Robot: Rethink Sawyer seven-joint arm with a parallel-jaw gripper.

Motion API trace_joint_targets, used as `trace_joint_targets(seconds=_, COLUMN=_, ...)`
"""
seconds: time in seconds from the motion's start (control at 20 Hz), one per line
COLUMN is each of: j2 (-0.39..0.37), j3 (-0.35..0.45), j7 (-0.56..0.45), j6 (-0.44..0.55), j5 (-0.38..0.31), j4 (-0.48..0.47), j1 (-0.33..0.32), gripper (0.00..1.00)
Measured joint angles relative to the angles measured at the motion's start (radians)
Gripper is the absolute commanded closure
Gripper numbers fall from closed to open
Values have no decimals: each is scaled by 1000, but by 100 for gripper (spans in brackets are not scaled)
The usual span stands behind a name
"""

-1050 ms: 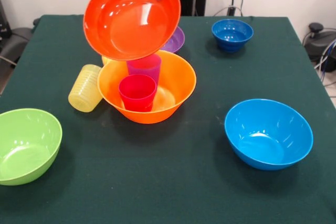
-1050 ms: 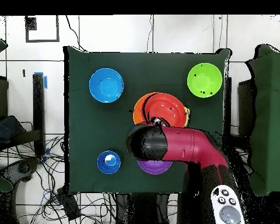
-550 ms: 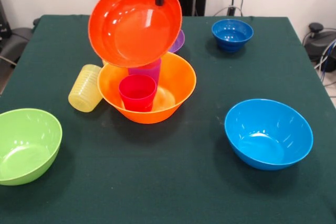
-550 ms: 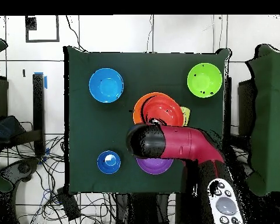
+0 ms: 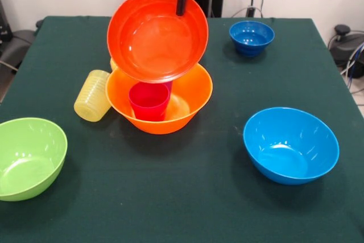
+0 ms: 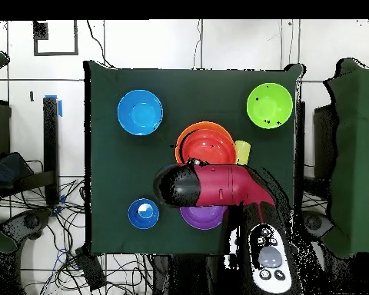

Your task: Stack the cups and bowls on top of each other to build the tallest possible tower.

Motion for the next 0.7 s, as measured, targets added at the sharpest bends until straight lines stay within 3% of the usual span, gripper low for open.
trace_joint_targets(seconds=0.7, j2=32, j3=-25, j7=0, j6=-55, j5=-9, j4=-3, j1=-15, gripper=100)
